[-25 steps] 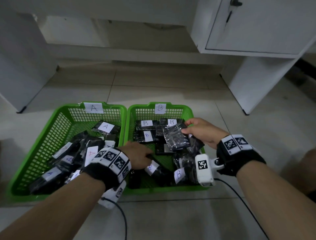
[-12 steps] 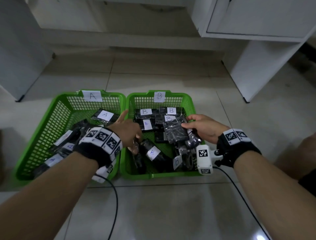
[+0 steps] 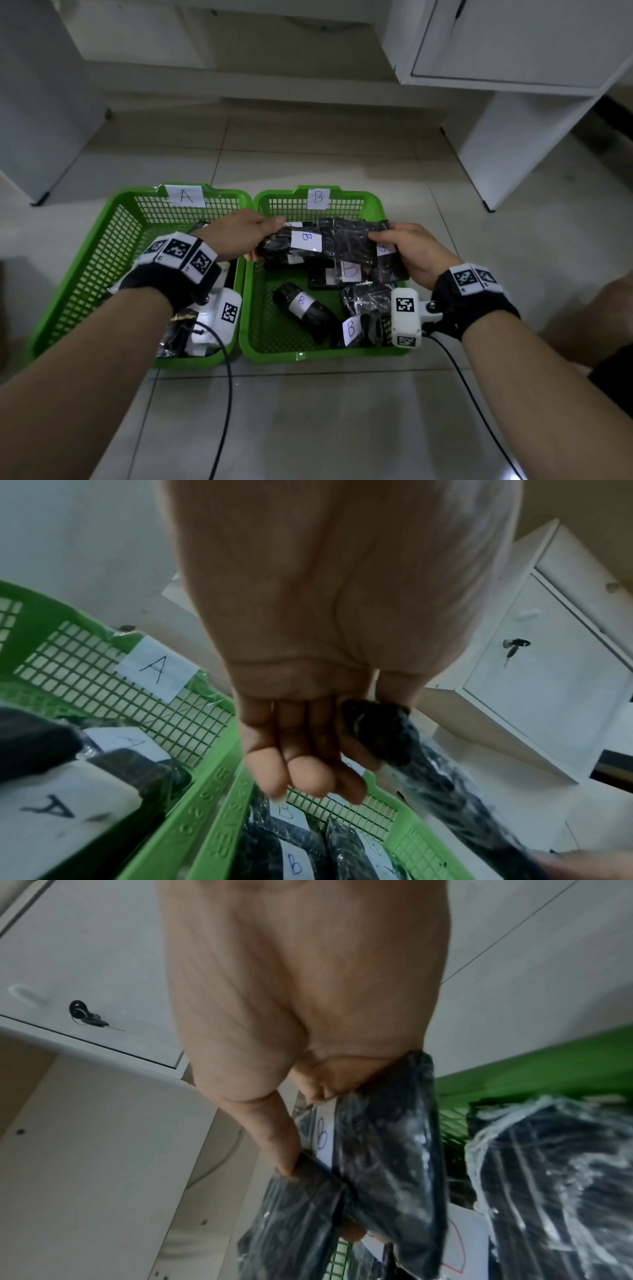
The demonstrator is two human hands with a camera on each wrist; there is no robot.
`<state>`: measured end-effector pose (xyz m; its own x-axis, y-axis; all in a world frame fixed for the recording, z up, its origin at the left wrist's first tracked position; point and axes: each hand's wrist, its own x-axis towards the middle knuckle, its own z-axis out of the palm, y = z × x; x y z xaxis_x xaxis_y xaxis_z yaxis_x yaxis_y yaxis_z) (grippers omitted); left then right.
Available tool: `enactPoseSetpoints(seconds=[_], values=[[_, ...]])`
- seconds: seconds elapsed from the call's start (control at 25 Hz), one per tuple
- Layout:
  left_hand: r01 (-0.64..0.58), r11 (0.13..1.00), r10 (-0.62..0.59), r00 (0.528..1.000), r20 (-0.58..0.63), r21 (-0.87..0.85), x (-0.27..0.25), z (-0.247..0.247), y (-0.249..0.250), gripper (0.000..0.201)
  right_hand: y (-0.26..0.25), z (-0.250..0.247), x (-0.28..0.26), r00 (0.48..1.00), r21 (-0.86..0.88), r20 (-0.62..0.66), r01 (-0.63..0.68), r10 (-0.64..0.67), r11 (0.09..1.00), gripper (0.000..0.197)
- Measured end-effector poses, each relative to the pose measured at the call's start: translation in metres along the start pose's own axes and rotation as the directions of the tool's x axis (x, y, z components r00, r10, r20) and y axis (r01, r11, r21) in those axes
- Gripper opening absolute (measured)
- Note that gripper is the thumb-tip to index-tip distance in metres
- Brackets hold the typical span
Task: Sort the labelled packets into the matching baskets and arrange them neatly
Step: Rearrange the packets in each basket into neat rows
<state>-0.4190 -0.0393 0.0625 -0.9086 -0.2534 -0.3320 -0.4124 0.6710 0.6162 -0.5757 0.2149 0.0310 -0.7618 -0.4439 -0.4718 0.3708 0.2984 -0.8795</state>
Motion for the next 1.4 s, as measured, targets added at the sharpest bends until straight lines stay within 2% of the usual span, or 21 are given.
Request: enactPoseSetpoints(seconds=[0.08,0.2,0.28,0.44,0.48,0.52,0.56,0.6,0.64,0.68,0.72,0.8,0.88,0.96,1.0,1.12,1.2,1.24,1.28,1.32,1.4], values=[[0.009,1.000,-0.010,0.999,0.042,0.015,0.001,0.001,-0.001,0.056,-0.003,-0.001,0.000,0.998,0.006,-0.065,0.008,-0.008,1.000,0.030],[-0.025,0.988,-0.018,0.961,0.274,0.153,0.004,0.025,0.006,0.053,-0.007,0.003,-0.003,0.992,0.003,-0.107,0.060,-0.060,0.998,0.029],[-0.084,0.952,-0.030,0.932,0.362,0.296,0.004,0.047,0.011,0.047,-0.009,0.011,-0.006,0.988,-0.068,-0.114,0.101,-0.109,0.993,0.027],[-0.140,0.883,0.031,0.970,0.242,0.448,0.008,0.052,0.008,0.043,-0.011,0.031,-0.015,0.951,-0.336,-0.087,0.253,-0.297,0.907,0.026],[-0.113,0.916,0.044,0.982,0.183,0.385,0.010,0.047,0.009,0.040,-0.011,0.036,-0.016,0.937,-0.385,-0.066,0.294,-0.344,0.875,0.028],[-0.040,0.977,0.015,0.992,0.122,0.208,0.011,0.041,0.012,0.037,-0.012,0.042,-0.018,0.919,-0.431,-0.040,0.337,-0.391,0.837,0.029],[0.061,0.995,-0.053,0.993,0.107,-0.081,0.012,0.037,0.017,0.037,-0.011,0.047,-0.017,0.903,-0.465,-0.002,0.379,-0.430,0.800,0.029],[0.165,0.913,-0.120,0.983,0.139,-0.374,0.012,0.034,0.022,0.043,-0.012,0.054,-0.019,0.891,-0.472,0.054,0.420,-0.450,0.775,0.028],[0.229,0.805,-0.158,0.972,0.174,-0.547,0.012,0.032,0.027,0.051,-0.012,0.059,-0.020,0.884,-0.452,0.122,0.454,-0.451,0.768,0.025],[0.247,0.748,-0.171,0.969,0.180,-0.616,0.012,0.029,0.027,0.056,-0.014,0.065,-0.023,0.879,-0.426,0.196,0.476,-0.436,0.769,0.024],[0.237,0.715,-0.168,0.971,0.168,-0.657,0.012,0.029,0.026,0.055,-0.016,0.068,-0.026,0.874,-0.405,0.261,0.485,-0.410,0.775,0.023],[0.157,0.657,-0.131,0.987,0.093,-0.737,0.010,0.027,0.018,0.033,-0.020,0.066,-0.026,0.889,-0.360,0.305,0.440,-0.342,0.822,0.026],[0.057,0.659,-0.108,0.994,-0.019,-0.750,0.011,0.023,0.008,0.024,-0.020,0.055,-0.021,0.931,-0.362,0.180,0.363,-0.317,0.859,0.025],[-0.009,0.681,-0.102,0.989,-0.108,-0.732,0.010,0.019,0.003,0.034,-0.017,0.041,-0.010,0.927,-0.604,0.012,0.305,-0.374,0.736,0.029],[-0.029,0.683,-0.095,0.987,-0.129,-0.729,0.010,0.017,0.001,0.037,-0.014,0.036,-0.006,0.928,-0.706,0.000,0.265,-0.373,0.657,0.034],[-0.048,0.683,-0.078,0.987,-0.138,-0.729,0.011,0.019,0.001,0.038,-0.005,0.035,-0.002,0.949,-0.860,0.033,0.187,-0.314,0.475,0.050],[-0.052,0.684,-0.092,0.983,-0.157,-0.727,0.015,0.021,-0.002,0.037,-0.003,0.041,-0.001,0.911,-0.916,0.069,0.220,-0.407,0.337,0.052],[-0.054,0.675,-0.111,0.979,-0.174,-0.736,0.017,0.023,-0.002,0.037,-0.005,0.048,-0.002,0.874,-0.910,0.083,0.262,-0.479,0.320,0.043],[-0.064,0.655,-0.132,0.972,-0.197,-0.753,0.019,0.025,-0.001,0.037,-0.009,0.056,-0.004,0.854,-0.877,0.075,0.302,-0.514,0.373,0.029],[-0.079,0.622,-0.151,0.964,-0.218,-0.779,0.021,0.028,0.000,0.037,-0.015,0.064,-0.007,0.879,-0.803,0.050,0.318,-0.474,0.504,0.019],[-0.116,0.526,-0.192,0.949,-0.250,-0.843,0.022,0.032,0.005,0.035,-0.025,0.080,-0.012,0.982,-0.508,0.056,0.182,-0.178,0.842,0.026]])
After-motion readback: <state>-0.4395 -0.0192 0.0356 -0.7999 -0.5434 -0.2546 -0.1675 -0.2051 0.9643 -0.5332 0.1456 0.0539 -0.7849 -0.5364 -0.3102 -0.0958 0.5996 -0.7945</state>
